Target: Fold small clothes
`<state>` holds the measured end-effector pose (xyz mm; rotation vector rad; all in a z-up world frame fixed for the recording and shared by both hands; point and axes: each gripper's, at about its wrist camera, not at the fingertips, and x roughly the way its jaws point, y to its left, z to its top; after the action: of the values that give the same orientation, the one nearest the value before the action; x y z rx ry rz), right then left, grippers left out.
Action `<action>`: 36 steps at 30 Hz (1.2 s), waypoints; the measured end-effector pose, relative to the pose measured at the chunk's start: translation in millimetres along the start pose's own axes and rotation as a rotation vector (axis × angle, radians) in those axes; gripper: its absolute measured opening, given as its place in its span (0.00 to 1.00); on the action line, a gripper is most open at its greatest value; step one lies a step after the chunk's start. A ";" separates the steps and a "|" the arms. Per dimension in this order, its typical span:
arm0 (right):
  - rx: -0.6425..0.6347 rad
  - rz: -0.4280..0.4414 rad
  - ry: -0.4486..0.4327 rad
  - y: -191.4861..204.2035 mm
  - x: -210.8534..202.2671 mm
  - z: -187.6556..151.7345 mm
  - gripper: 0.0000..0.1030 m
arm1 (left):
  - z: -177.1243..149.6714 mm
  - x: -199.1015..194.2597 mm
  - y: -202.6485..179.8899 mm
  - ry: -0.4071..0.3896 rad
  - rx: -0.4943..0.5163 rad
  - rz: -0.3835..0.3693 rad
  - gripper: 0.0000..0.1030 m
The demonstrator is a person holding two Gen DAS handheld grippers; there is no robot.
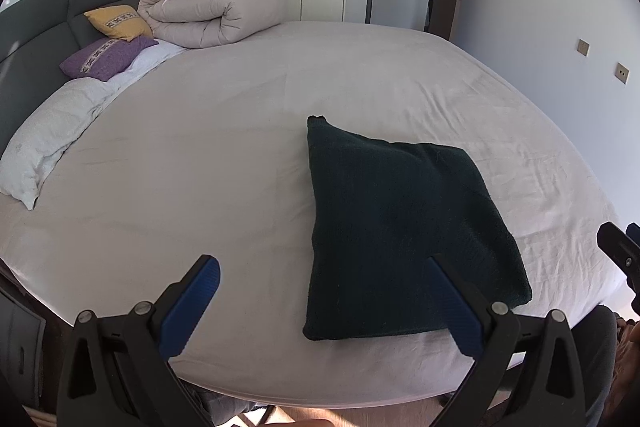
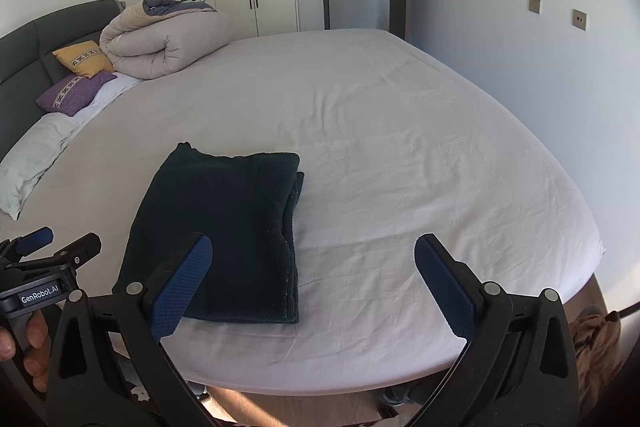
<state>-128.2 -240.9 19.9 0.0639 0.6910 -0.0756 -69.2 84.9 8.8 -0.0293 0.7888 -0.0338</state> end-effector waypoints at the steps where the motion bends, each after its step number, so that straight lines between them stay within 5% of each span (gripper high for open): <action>1: 0.000 -0.001 0.004 0.4 0.9 -0.1 1.00 | -0.3 0.6 0.3 0.003 -0.001 0.000 1.00; 36: 0.000 0.010 0.047 14.5 17.8 -9.2 1.00 | -4.2 8.3 0.8 0.026 0.005 0.003 1.00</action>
<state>-119.1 -226.6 2.0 0.0688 0.7377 -0.0647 -66.3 85.3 0.0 -0.0226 0.8152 -0.0338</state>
